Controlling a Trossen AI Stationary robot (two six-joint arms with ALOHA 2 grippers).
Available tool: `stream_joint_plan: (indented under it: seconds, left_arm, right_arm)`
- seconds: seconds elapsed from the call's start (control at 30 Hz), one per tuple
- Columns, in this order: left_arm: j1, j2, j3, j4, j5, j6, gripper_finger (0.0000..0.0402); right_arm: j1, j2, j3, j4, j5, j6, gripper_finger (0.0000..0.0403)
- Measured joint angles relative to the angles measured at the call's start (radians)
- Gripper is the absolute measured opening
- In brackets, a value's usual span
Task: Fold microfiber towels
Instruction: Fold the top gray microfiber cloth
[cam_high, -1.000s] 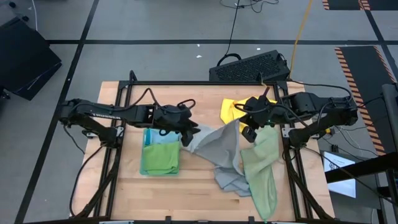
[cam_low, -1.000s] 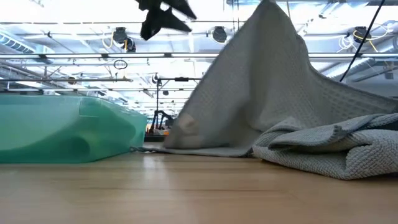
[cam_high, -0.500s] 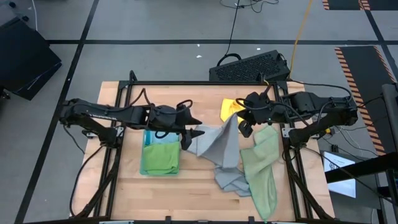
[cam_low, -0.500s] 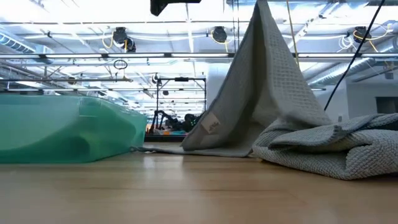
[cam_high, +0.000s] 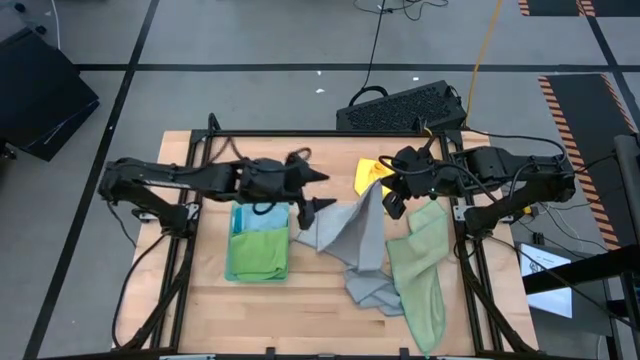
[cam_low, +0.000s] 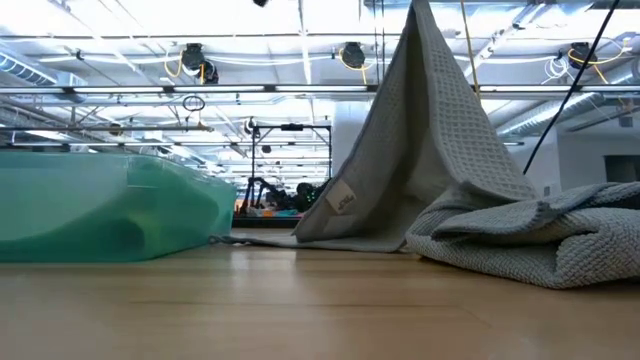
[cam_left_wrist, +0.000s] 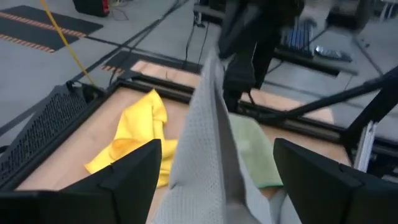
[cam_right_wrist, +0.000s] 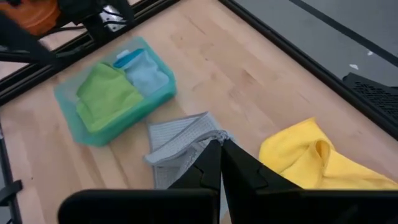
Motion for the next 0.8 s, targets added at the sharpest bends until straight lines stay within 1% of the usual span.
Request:
stream_joint_plan:
  seconds: [0.03, 0.17, 0.27, 0.3, 0.37, 0.43, 0.5, 0.6, 0.67, 0.8]
  left_arm:
    - [-0.002, 0.017, -0.001, 0.008, 0.008, 0.005, 0.0309]
    - [-0.006, 0.106, -0.001, 0.155, 0.069, 0.012, 0.0302]
    - [-0.012, 0.172, -0.001, 0.246, 0.065, 0.021, 0.0301]
    - [-0.011, 0.189, -0.002, 0.255, 0.058, 0.040, 0.0301]
    - [-0.011, 0.220, -0.002, 0.324, 0.053, 0.098, 0.0300]
    - [-0.010, 0.231, -0.002, 0.339, 0.035, 0.133, 0.0296]
    - [-0.003, 0.245, -0.001, 0.371, 0.018, 0.133, 0.0291]
    - [0.016, 0.249, -0.002, 0.354, 0.021, 0.132, 0.0281]
    - [0.031, 0.253, -0.002, 0.352, 0.039, 0.133, 0.0272]
    - [0.060, 0.265, -0.002, 0.349, 0.131, 0.130, 0.0250]
  right_arm:
    - [-0.003, 0.000, 0.000, 0.000, 0.000, 0.000, 0.0000]
    - [-0.012, 0.000, 0.000, 0.002, -0.003, -0.007, 0.0000]
    - [-0.012, 0.000, 0.000, 0.008, -0.003, -0.026, 0.0000]
    - [-0.012, 0.000, 0.000, 0.007, -0.004, -0.027, 0.0000]
    - [-0.012, 0.000, 0.000, 0.008, -0.015, -0.030, 0.0000]
    - [-0.012, 0.000, 0.000, 0.009, -0.037, -0.043, 0.0000]
    - [-0.012, 0.000, 0.000, 0.011, -0.064, -0.059, 0.0000]
    - [-0.012, 0.000, 0.000, 0.008, -0.084, -0.060, 0.0000]
    - [-0.012, 0.000, 0.000, 0.011, -0.084, -0.060, 0.0000]
    - [-0.012, 0.000, 0.000, 0.025, -0.087, -0.060, 0.0000]
